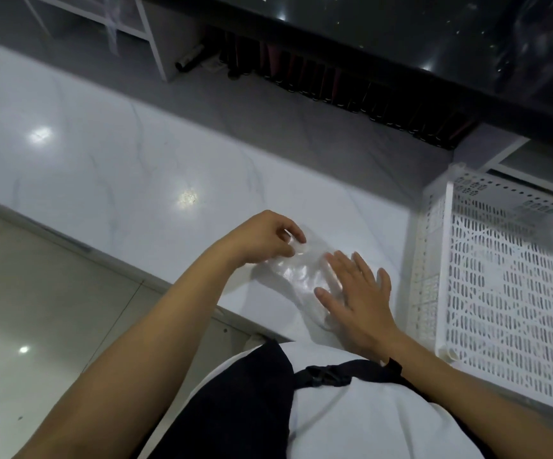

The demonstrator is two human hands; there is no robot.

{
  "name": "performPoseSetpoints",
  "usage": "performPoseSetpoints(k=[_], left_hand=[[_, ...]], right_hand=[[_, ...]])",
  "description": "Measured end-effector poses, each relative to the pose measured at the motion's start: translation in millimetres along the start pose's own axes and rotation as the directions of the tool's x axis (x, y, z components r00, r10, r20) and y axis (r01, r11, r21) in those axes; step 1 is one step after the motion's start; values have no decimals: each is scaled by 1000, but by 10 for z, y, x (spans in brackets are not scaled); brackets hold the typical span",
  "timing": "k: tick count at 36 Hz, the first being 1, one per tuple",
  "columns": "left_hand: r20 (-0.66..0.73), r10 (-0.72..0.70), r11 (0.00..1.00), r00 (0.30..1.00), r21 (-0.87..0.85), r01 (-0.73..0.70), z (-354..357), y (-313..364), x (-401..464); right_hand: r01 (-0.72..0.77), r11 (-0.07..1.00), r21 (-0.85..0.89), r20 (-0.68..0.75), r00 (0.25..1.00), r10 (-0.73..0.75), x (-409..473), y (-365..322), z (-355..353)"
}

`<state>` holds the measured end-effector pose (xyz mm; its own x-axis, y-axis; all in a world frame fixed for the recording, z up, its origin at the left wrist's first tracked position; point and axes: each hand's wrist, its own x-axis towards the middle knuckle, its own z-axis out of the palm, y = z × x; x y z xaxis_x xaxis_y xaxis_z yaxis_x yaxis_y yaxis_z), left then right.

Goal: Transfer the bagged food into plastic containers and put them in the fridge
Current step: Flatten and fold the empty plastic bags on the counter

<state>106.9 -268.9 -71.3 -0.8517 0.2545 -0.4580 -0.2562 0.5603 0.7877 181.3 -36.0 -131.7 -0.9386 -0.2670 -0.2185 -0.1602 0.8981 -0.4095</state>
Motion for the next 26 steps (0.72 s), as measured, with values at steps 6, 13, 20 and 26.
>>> performPoseSetpoints(k=[6,13,20,26], left_hand=[[22,117,985,993,-132,-113,-25,98,-248],[-102,206,907,973,-353,-228,-80,137,-477],[-93,294,955,951,55,-290,-158,24,-574],[231,346,926,909,70,-370,41,84,-494]], right_hand=[[-17,1000,-6,-88,996,17,136,-358,-321],[-4,993,118,-68,998,12,141,-411,-340],[-138,943,303,102,988,111,-117,-340,-391],[-365,769,525,346,917,199,-418,-421,-710]])
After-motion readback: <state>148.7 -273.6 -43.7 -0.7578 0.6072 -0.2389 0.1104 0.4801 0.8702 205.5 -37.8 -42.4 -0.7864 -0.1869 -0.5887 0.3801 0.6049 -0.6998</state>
